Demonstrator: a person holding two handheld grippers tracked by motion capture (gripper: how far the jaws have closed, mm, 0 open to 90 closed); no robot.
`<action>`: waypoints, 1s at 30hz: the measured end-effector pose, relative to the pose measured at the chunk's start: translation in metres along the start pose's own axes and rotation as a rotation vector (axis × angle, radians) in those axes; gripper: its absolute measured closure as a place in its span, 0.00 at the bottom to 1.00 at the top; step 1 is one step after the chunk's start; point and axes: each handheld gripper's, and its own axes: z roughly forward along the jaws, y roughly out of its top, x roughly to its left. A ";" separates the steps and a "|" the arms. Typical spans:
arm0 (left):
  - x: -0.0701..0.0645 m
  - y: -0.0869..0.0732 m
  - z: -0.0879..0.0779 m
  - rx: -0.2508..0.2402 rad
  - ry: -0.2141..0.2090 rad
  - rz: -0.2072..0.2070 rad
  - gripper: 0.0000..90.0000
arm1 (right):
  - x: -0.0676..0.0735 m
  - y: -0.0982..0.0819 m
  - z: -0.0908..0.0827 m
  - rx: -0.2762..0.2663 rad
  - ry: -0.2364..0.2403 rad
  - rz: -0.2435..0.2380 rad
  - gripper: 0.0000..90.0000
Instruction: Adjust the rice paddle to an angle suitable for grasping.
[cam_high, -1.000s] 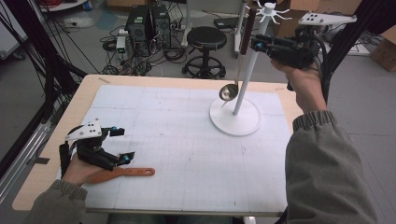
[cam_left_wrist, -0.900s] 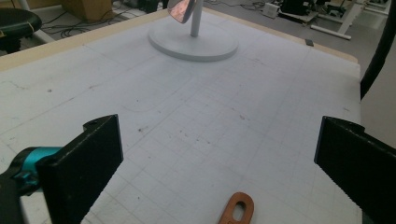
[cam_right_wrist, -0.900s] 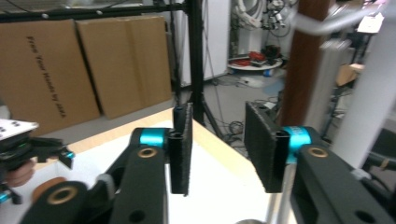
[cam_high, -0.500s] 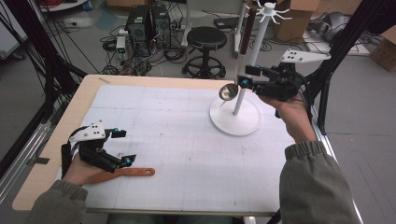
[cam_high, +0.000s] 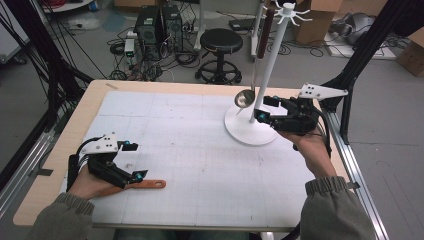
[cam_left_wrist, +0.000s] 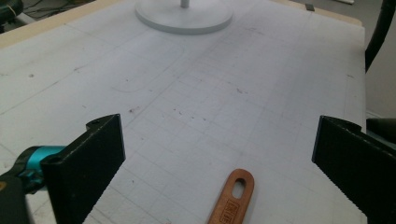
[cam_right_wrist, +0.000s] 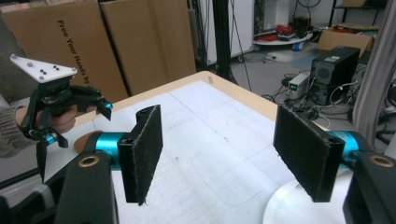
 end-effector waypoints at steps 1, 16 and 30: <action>0.000 -0.001 0.001 0.015 -0.009 0.014 0.04 | 0.001 -0.003 0.000 -0.001 0.001 0.000 0.35; -0.001 -0.014 0.012 0.141 -0.079 0.084 0.28 | 0.010 -0.052 -0.005 0.033 0.014 0.021 0.31; 0.006 -0.038 0.012 0.261 -0.099 0.109 0.45 | 0.017 -0.072 -0.010 0.053 0.023 0.011 0.30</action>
